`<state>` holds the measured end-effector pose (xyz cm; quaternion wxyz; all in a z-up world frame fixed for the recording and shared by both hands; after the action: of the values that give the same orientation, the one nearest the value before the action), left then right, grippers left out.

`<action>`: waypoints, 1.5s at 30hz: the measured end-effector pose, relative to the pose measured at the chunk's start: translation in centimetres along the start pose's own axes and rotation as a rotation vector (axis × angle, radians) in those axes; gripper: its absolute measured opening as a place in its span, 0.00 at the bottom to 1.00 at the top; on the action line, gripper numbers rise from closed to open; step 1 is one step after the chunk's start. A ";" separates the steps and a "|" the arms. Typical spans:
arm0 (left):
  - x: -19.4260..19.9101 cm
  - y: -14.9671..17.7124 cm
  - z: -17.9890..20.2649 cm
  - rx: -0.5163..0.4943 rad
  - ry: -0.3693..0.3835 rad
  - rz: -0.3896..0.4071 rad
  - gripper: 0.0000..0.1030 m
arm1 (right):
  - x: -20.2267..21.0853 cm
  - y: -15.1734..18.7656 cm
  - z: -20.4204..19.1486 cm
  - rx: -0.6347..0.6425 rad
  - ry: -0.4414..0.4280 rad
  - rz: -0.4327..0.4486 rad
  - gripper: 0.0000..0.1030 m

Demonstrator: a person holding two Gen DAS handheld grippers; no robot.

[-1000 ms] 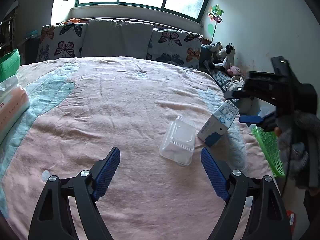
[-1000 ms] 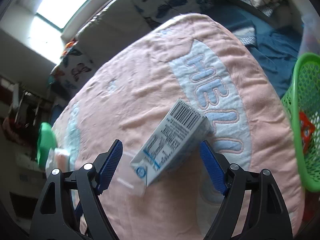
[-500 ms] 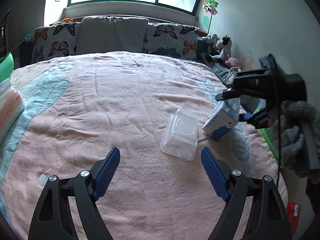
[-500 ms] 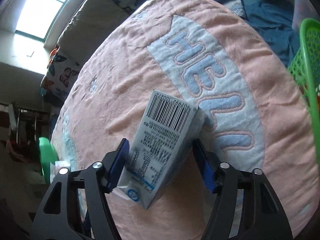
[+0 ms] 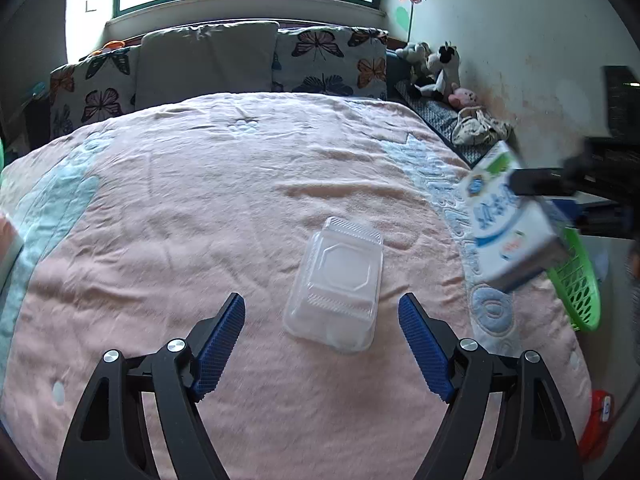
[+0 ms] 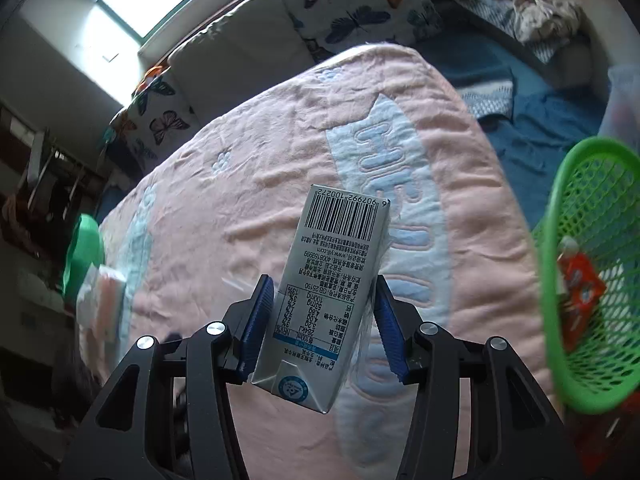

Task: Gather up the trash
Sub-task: 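Grasp the clear plastic box with the left tool while the right holds the carton, then drop the milk carton into the basket with the right tool while the left holds the box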

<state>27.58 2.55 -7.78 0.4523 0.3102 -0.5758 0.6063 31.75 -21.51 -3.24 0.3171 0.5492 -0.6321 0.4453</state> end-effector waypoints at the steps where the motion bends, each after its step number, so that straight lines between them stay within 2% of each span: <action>1: -0.3 -0.2 0.1 -0.002 -0.005 -0.004 0.75 | 0.2 0.2 0.1 0.008 -0.001 0.000 0.49; 14: -2.8 -1.8 1.0 -0.006 -0.011 -0.044 0.68 | 2.2 2.6 2.0 0.071 0.016 0.012 0.49; 23: -3.7 -2.1 1.3 -0.004 -0.006 -0.058 0.60 | 2.2 3.3 2.3 0.095 0.028 0.007 0.49; 26: -3.9 -2.1 1.5 -0.009 -0.017 -0.062 0.54 | 2.3 3.5 2.7 0.091 0.024 0.009 0.49; 38: -2.9 -1.7 2.0 0.009 0.001 -0.037 0.49 | 4.5 4.8 5.8 0.064 0.044 0.051 0.49; 45: -0.4 -1.0 4.8 -0.019 0.072 -0.005 0.49 | 6.8 5.8 9.2 0.039 0.084 0.103 0.49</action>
<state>27.97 -2.32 -6.98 0.4770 0.2853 -0.5643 0.6105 25.58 -32.71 -2.16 0.3094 0.5029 -0.6369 0.4958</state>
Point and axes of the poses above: each gripper's, at about its wrist camera, not at the fingertips, and x roughly against the way its jaws point, z to its right, y to its underside, the point moved 3 cm from there along -x, roughly the way its jaws point, and after that the axes turned 15 degrees about -z, right-handed, at the moved point
